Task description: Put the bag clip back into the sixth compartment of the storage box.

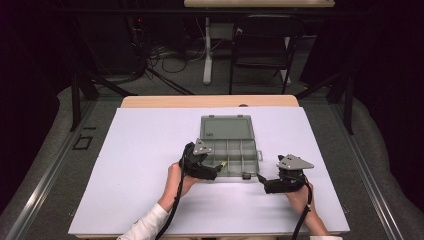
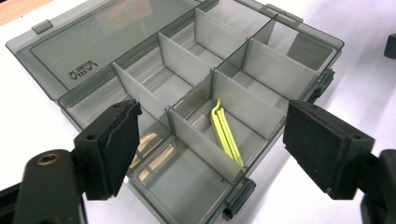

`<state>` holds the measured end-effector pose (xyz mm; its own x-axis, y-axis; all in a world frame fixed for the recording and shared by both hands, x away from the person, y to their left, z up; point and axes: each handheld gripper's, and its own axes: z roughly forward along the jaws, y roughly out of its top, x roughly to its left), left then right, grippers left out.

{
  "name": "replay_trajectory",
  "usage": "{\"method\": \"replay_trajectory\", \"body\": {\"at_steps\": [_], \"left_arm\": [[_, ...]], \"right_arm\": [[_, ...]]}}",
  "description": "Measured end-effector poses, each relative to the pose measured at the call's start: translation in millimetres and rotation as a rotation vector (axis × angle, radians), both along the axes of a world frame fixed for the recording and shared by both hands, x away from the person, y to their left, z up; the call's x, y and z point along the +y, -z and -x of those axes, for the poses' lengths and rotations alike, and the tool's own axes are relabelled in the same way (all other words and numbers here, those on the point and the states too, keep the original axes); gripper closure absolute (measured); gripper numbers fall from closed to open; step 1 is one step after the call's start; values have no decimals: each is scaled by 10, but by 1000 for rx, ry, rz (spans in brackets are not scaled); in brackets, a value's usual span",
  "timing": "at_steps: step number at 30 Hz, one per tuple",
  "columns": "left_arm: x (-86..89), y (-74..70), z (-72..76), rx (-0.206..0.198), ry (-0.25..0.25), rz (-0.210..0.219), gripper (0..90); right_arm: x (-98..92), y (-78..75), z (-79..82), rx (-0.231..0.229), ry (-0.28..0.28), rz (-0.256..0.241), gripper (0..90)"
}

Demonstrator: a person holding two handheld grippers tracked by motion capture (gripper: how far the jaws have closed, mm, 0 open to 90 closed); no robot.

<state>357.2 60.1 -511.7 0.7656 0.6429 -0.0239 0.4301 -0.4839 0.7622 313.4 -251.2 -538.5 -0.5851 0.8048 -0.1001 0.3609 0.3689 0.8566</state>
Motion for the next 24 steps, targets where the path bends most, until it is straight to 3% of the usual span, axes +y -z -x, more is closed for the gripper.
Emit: {"method": "replay_trajectory", "body": {"at_steps": [11, 24], "left_arm": [[56, -16, -7, 5, 8, 19, 148], [34, 12, 1, 22, 4, -2, 3]], "right_arm": [[23, 4, 7, 2, -1, 7, 0], [17, 9, 3, -1, -6, 8, 0]]}}
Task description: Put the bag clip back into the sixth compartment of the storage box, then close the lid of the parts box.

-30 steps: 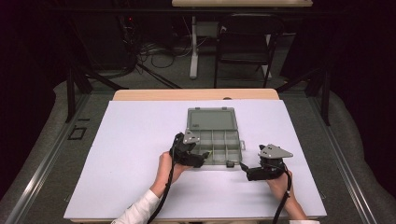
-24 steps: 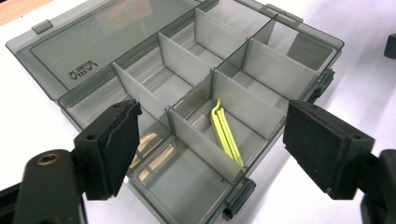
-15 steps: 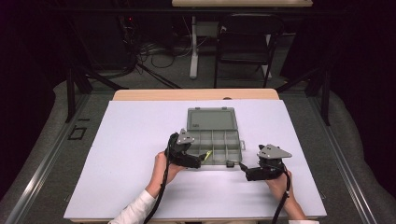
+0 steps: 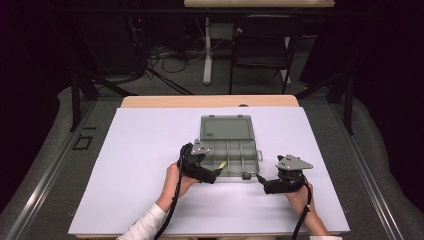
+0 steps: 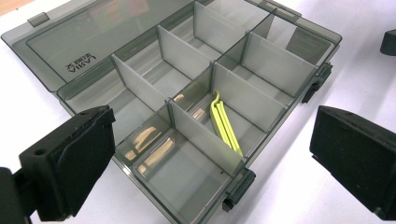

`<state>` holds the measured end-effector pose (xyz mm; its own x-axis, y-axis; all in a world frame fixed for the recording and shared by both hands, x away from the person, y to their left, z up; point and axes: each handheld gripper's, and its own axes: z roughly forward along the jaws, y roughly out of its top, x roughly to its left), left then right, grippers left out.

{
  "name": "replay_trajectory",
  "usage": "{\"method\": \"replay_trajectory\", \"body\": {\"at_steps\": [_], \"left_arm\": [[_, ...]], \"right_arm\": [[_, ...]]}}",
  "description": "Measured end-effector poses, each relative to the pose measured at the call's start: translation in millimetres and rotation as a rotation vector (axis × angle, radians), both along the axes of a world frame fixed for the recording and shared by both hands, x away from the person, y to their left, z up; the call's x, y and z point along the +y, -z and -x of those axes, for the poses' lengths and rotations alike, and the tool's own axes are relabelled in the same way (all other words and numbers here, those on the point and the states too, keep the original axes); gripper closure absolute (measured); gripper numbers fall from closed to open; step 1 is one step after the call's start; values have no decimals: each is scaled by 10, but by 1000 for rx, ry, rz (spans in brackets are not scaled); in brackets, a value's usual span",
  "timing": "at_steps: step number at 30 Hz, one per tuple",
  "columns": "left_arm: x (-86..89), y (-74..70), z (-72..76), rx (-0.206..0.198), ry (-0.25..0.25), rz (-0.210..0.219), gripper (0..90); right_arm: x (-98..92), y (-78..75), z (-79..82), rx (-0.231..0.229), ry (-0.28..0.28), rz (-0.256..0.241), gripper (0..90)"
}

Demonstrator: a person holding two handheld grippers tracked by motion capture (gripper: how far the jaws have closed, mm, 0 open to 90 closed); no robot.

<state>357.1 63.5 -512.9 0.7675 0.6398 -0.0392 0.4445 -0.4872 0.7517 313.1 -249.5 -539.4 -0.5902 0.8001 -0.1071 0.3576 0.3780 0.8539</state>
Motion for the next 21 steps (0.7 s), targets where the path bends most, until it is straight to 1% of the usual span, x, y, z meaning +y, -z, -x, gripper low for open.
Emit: {"method": "replay_trajectory", "body": {"at_steps": [5, 8, 11, 13, 16, 18, 19, 21], "left_arm": [[15, -2, -9, 3, -1, 0, 0], [21, -13, -21, -1, 11, -9, 0], [33, -19, -43, 8, 21, -15, 0], [38, -23, -57, 3, 20, -20, 0], [35, -46, -72, 2, 31, -28, 0], [21, -58, -86, 4, 41, -40, 0], [13, -65, -95, 1, 48, -55, 0], [1, -72, -110, 1, 56, -64, 0]], "right_arm": [[1, 6, -2, 3, -5, 4, 0], [2, -6, 3, 0, -4, -2, 0], [-3, -12, -2, -3, -8, -2, 0], [-1, -10, 3, -2, -8, -6, 0], [5, -10, 6, -1, -16, -6, 0], [7, -7, 4, 4, -19, -5, 0], [5, -2, 4, 5, -21, -7, 0], [-4, 11, 1, 14, -23, -6, 0]]}}
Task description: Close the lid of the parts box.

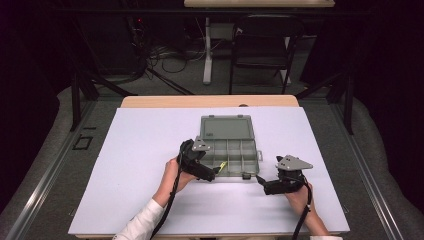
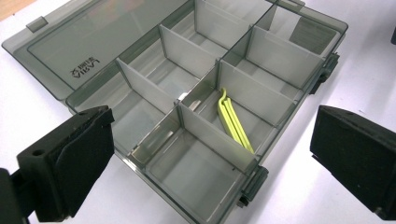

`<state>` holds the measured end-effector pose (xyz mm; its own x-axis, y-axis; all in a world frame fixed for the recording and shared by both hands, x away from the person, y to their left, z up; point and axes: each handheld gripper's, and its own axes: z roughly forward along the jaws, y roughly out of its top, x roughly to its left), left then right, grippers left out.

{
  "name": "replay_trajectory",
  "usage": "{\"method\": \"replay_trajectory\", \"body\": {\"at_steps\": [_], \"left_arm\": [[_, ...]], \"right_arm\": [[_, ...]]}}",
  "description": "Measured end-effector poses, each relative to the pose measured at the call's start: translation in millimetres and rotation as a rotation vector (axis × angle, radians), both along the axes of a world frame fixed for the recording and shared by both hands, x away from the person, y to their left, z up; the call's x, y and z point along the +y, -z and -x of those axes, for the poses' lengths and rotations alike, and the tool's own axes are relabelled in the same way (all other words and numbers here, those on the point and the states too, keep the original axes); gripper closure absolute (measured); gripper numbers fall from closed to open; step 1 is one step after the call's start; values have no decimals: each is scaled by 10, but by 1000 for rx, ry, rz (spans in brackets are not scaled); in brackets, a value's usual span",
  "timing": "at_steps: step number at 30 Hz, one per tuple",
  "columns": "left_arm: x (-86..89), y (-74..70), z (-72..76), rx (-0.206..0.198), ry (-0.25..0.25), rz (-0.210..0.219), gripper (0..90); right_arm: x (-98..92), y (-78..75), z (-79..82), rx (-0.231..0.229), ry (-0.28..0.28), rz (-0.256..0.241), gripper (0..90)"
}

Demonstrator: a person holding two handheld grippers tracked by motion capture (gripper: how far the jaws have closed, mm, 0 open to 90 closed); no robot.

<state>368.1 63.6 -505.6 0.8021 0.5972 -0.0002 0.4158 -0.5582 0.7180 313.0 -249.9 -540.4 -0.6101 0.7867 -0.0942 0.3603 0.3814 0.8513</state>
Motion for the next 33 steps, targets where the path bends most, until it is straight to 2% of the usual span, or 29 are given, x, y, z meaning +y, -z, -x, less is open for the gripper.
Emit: {"method": "replay_trajectory", "body": {"at_steps": [19, 26, 28, 33], "left_arm": [[-32, 1, -257, 37, 31, -34, 0], [-120, 42, -343, 43, 39, -83, 0], [-147, 63, -358, 41, 36, -108, 1], [-180, 109, -389, 31, 16, -141, 102]], "right_arm": [[0, 0, -5, 3, -6, 3, 0], [-1, 0, -5, 2, -8, 3, 0], [-2, 0, -5, 3, -9, 2, 0], [1, -2, -3, 3, -11, 1, 0]]}}
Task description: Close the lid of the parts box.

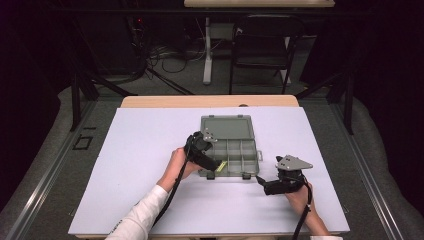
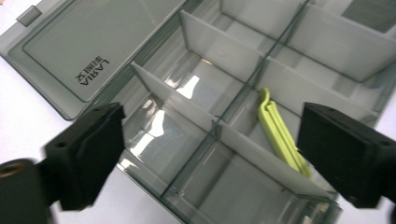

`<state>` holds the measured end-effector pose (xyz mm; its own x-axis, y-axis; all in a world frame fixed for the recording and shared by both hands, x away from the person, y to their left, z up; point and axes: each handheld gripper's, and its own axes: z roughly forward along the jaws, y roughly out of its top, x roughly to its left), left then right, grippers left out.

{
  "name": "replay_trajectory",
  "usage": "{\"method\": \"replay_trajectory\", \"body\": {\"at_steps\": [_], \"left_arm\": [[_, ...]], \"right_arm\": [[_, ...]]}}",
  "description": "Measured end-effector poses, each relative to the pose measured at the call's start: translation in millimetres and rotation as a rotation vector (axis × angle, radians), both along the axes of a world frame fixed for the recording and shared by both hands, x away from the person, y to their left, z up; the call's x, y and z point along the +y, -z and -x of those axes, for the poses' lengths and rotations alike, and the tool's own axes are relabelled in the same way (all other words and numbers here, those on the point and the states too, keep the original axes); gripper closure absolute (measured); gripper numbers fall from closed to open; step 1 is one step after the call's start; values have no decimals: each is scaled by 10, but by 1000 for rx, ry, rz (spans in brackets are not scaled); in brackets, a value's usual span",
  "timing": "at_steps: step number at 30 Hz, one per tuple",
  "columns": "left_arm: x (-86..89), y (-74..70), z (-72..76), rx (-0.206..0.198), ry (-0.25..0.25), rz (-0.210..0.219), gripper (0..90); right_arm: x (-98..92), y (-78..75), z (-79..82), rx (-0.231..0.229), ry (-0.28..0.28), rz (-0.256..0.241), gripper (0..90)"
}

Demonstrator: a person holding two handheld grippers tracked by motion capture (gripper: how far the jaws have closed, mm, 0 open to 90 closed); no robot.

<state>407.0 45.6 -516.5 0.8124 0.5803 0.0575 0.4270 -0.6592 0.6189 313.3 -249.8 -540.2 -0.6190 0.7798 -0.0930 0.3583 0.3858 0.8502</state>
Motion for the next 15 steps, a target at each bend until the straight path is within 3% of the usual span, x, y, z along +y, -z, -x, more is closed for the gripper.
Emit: {"method": "replay_trajectory", "body": {"at_steps": [2, 10, 15], "left_arm": [[-11, 19, -10, -1, -7, -5, 169], [-44, 69, -26, -6, -35, 4, 302], [-52, 115, -41, 22, -31, 19, 363]], "right_arm": [[2, 1, -1, 0, -1, 0, 0], [6, 7, -4, 2, -4, 1, 0], [12, 8, -2, 1, -9, 3, 0]]}}
